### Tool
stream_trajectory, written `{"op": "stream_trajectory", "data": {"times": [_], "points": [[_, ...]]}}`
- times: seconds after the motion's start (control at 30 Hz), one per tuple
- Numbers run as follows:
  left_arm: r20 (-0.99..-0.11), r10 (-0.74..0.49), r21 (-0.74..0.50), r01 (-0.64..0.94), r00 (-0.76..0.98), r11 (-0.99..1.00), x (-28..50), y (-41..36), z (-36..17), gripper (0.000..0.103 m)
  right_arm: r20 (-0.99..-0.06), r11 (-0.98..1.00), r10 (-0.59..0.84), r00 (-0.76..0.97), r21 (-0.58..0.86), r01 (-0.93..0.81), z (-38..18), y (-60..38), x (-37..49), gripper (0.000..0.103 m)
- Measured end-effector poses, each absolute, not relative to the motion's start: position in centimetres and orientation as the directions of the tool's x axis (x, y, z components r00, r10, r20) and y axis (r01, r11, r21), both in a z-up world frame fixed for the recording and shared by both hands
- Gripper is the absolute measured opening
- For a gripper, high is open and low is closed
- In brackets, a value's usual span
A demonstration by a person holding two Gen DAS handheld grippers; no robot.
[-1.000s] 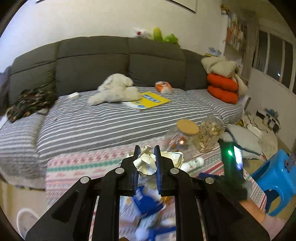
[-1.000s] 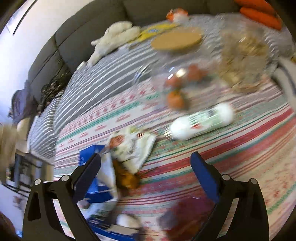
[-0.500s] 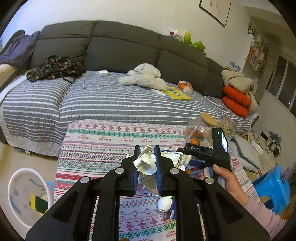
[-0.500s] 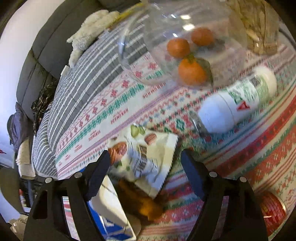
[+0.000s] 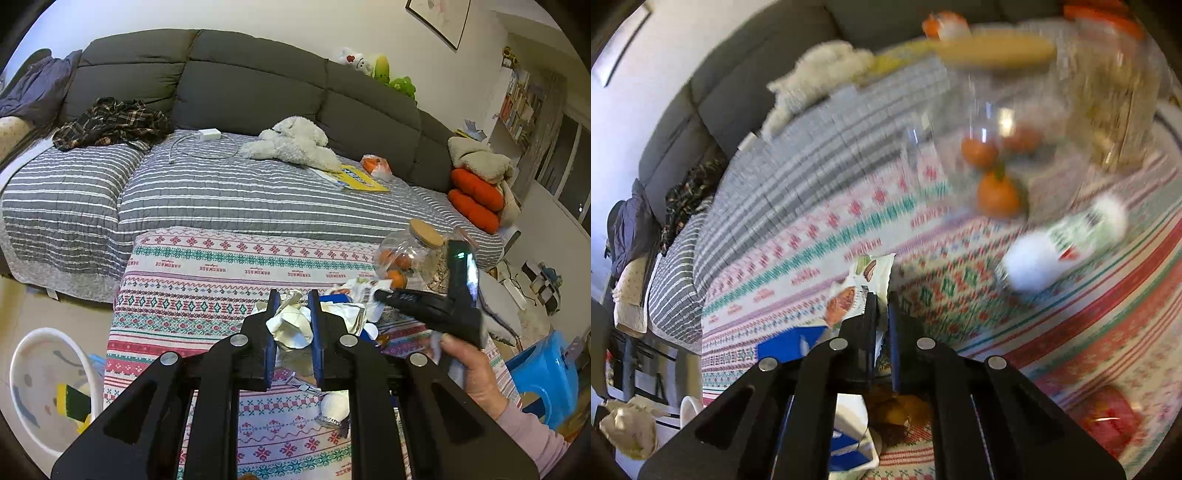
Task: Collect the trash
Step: 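Grasp the crumpled foil with the left tool while the right tool grasps the snack bag, then carry the foil and snack bag in both tools to the white bin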
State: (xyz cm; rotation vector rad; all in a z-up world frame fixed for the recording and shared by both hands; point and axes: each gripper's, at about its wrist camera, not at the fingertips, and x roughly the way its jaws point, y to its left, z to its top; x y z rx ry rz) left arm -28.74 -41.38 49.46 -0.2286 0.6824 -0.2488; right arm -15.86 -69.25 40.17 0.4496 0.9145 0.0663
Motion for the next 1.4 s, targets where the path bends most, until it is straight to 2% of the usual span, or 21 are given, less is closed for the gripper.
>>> {"op": "stream_trajectory", "data": {"times": [0.27, 0.53, 0.93, 1.4], "points": [[-0.566, -0.288, -0.275, 0.153, 0.773, 0.949, -29.6, -42.4, 50.2, 0.014, -0.672, 0.963, 0.107, 0.733, 0.253, 0.091, 45.4, -69.9, -19.6, 0.006], [-0.531, -0.230, -0.205, 0.139, 0.816, 0.969, -31.1, -43.3, 51.0, 0.014, -0.594, 0.986, 0.056, 0.803, 0.158, 0.048, 48.2, -68.5, -23.6, 0.006], [-0.536, -0.173, -0.181, 0.088, 0.826, 0.980, -32.6, -41.6, 51.0, 0.014, -0.518, 0.986, 0.150, 0.842, 0.142, -0.089, 50.5, -62.6, -27.2, 0.006], [-0.556, -0.083, -0.165, -0.012, 0.827, 0.986, -34.1, -36.4, 51.0, 0.014, -0.509, 0.959, 0.282, 0.813, 0.164, -0.230, 50.6, -55.7, -28.7, 0.006]]}}
